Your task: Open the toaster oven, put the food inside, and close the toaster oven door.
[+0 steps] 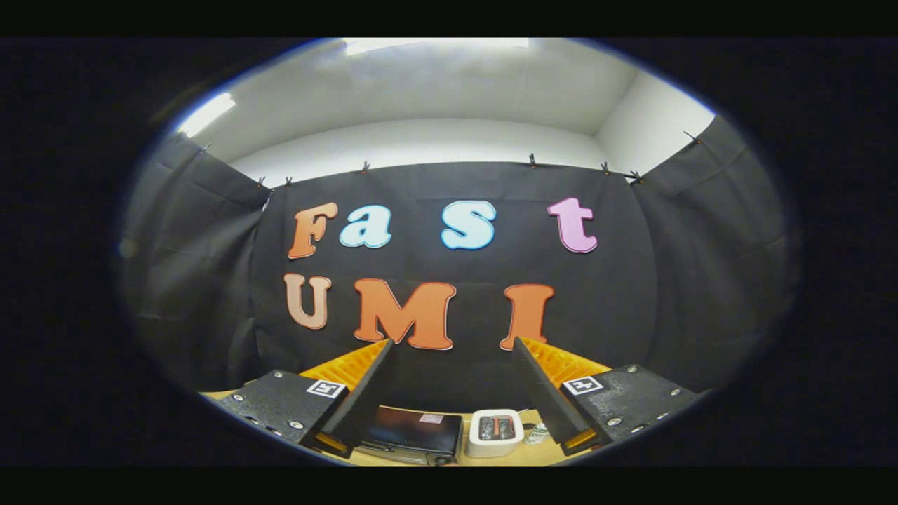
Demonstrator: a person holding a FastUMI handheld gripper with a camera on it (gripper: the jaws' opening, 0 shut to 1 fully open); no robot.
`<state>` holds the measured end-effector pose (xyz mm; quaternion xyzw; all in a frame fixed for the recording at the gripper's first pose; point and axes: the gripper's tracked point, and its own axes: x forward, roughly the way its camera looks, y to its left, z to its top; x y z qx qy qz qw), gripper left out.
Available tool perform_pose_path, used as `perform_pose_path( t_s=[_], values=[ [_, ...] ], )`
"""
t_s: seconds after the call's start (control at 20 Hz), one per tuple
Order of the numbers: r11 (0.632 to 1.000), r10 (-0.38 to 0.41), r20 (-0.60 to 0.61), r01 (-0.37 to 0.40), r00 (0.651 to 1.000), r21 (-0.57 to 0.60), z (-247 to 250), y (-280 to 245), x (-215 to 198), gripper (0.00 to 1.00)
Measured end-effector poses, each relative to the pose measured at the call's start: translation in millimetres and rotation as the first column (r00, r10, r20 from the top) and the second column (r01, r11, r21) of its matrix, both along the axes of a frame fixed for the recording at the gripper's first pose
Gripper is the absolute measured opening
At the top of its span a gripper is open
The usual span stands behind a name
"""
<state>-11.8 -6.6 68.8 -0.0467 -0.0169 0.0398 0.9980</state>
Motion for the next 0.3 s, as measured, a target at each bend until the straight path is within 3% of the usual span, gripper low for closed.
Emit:
perform_pose_path(
  t_s=[0.3],
  values=[
    [1.000,-0.003,0.006,0.003,1.000,-0.014,-3.1,-4.8,4.7,0.97]
  ],
)
